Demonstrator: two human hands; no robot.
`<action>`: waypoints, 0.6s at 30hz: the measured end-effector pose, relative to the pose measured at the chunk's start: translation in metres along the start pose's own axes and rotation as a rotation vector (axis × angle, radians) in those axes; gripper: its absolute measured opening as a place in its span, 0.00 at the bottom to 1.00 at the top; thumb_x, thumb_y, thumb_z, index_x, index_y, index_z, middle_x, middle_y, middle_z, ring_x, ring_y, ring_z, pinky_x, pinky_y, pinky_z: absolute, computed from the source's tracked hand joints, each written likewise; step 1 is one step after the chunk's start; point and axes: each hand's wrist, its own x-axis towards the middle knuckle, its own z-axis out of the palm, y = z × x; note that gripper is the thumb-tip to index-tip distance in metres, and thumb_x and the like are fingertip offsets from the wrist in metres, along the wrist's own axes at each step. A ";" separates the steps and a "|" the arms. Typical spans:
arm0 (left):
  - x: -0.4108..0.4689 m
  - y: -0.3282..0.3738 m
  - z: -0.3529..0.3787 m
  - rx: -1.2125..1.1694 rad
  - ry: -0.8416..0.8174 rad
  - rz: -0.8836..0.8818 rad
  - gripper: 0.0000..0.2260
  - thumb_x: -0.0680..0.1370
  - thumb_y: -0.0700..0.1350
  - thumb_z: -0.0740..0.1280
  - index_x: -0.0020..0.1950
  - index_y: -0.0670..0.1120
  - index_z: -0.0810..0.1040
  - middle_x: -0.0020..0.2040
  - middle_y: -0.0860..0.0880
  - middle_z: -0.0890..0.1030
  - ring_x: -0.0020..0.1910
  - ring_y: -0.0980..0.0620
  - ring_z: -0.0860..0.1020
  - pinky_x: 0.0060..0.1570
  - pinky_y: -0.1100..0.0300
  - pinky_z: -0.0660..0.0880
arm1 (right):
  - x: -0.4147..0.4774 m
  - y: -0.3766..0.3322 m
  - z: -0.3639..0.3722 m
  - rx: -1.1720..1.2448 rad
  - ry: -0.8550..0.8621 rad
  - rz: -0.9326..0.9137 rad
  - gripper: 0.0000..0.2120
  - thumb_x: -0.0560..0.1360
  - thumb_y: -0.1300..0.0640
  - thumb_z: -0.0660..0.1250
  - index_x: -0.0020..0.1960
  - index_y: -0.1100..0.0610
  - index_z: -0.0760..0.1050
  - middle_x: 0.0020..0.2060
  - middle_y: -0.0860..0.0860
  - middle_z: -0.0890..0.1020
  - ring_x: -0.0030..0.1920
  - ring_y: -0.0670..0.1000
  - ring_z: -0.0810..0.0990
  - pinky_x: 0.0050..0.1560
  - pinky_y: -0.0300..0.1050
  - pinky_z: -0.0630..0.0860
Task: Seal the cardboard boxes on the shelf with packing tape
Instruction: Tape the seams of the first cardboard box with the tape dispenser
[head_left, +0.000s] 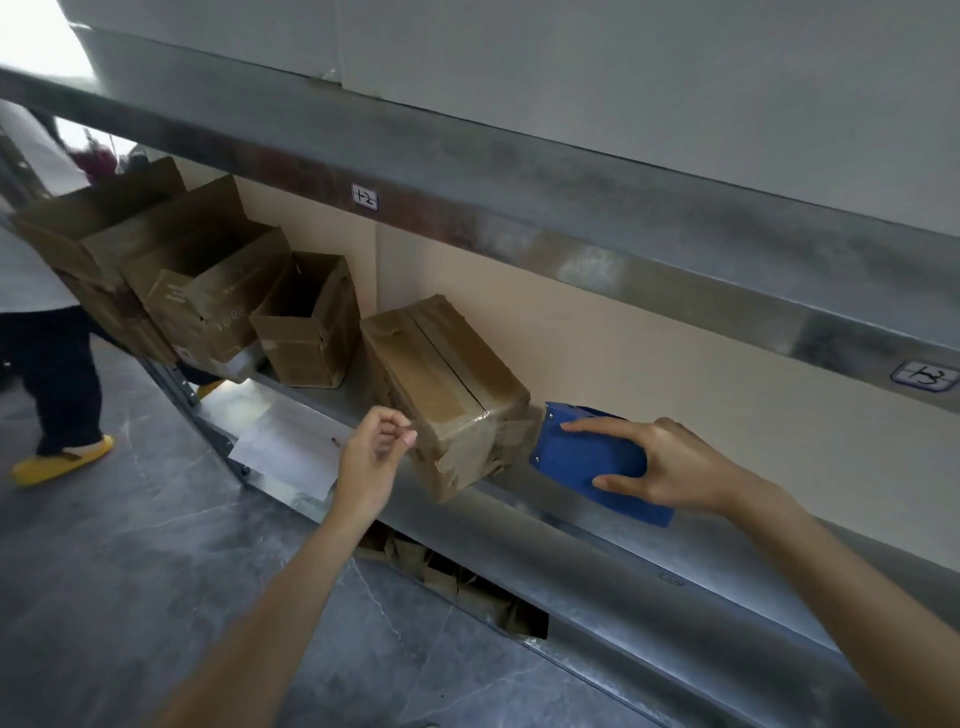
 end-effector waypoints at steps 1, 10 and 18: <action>0.001 -0.001 0.002 -0.004 -0.006 0.019 0.12 0.78 0.40 0.70 0.58 0.51 0.73 0.45 0.47 0.80 0.48 0.52 0.80 0.49 0.68 0.74 | 0.000 0.000 0.001 -0.004 0.003 0.001 0.31 0.73 0.44 0.71 0.68 0.24 0.59 0.27 0.55 0.76 0.27 0.52 0.71 0.30 0.35 0.65; 0.006 -0.014 0.021 0.011 -0.044 0.172 0.20 0.81 0.36 0.64 0.70 0.53 0.72 0.46 0.41 0.72 0.44 0.51 0.74 0.48 0.69 0.73 | -0.003 0.002 0.007 -0.030 0.035 0.018 0.32 0.73 0.44 0.71 0.66 0.21 0.57 0.25 0.55 0.74 0.27 0.50 0.70 0.30 0.35 0.65; 0.006 -0.022 0.029 0.077 0.015 0.244 0.21 0.81 0.34 0.64 0.71 0.52 0.72 0.45 0.47 0.73 0.44 0.54 0.74 0.47 0.68 0.73 | -0.004 -0.001 0.008 -0.040 0.053 0.064 0.31 0.73 0.46 0.71 0.67 0.24 0.60 0.21 0.52 0.65 0.27 0.51 0.67 0.30 0.36 0.63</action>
